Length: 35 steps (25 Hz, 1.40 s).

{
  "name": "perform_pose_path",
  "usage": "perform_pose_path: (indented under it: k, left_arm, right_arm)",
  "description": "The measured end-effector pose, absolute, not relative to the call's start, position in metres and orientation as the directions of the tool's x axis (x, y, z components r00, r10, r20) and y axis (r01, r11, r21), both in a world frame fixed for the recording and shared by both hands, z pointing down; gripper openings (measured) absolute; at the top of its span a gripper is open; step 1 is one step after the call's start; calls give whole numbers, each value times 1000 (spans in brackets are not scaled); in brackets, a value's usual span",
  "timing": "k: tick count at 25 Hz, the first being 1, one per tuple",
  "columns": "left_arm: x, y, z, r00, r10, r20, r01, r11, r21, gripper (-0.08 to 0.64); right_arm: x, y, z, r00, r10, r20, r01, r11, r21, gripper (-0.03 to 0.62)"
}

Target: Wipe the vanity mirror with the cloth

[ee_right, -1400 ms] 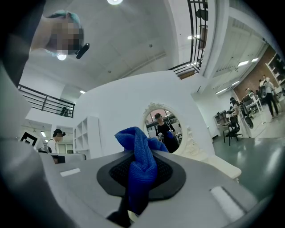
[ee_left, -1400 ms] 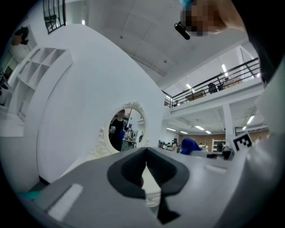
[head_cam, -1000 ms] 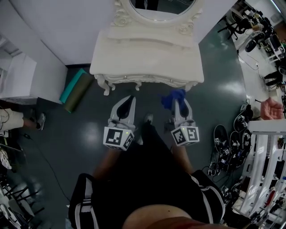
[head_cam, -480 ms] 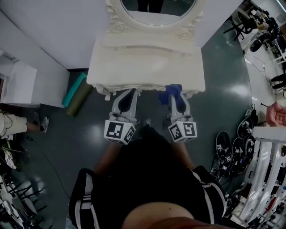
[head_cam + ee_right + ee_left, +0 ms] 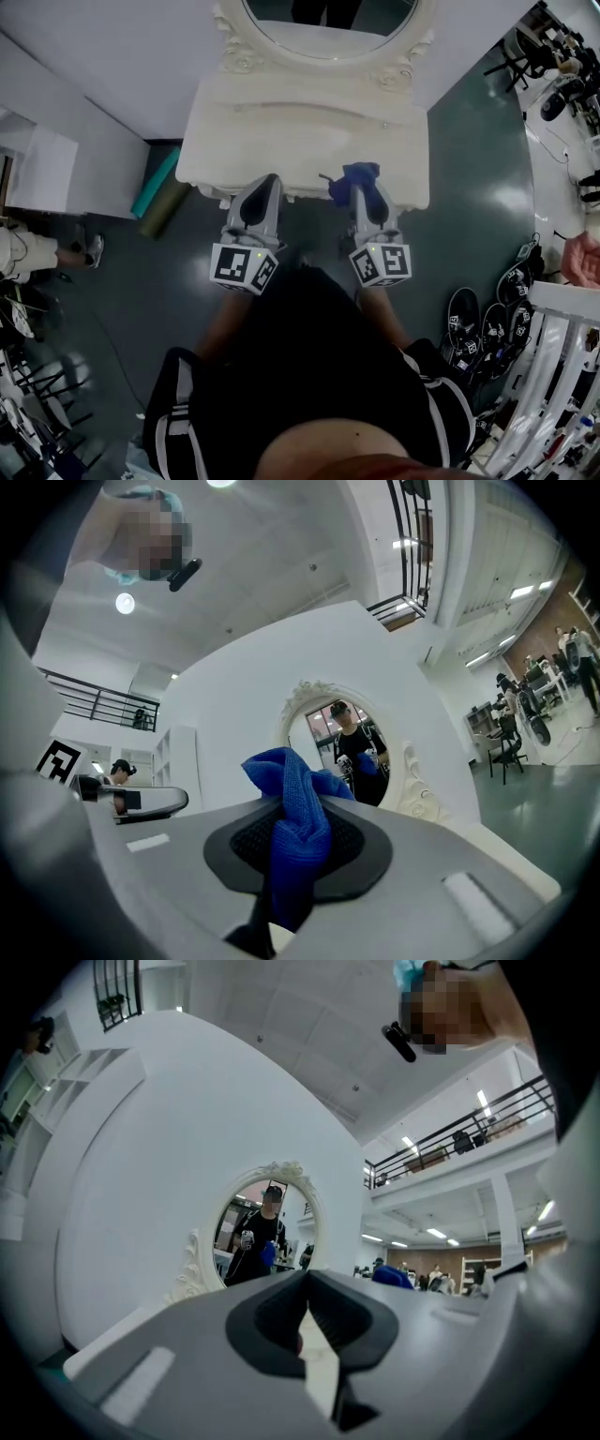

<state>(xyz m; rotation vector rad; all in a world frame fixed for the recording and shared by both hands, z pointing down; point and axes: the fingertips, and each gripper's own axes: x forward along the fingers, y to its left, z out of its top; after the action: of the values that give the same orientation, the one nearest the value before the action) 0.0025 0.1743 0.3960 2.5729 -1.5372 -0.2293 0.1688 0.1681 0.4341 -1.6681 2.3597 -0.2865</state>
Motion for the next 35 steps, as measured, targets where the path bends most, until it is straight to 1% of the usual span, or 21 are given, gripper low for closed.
perform_pose_path:
  k: [6,13,24,29,35]
  left_arm:
    - [-1,148,399,452,-890,-56,-873,-454,179,11]
    - [-12,92,393,470,-880,-74,-862,-475,178,11]
    - [-58,-12,377,536,-837,-112,-817,-548,180,11]
    - [-60,-43,374,570,-812,-124,-791,-583,185,11]
    - [-47,-68,361,580,-802,-141,-778,-597,195,11]
  right_arm:
    - [166,138,436,-328,-942,-73,-893,334,-301,54]
    - [152,93,433,-314,-945,-87,-896,325,-304,54]
    - [118,-8,420,-218,-970,-108,-926,240,-293,54]
    - [126,-35,417,-151,-982,-115,-936,179,-302,54]
    - [152,-65,401,-102,-985,-140,-942,141,-306,54]
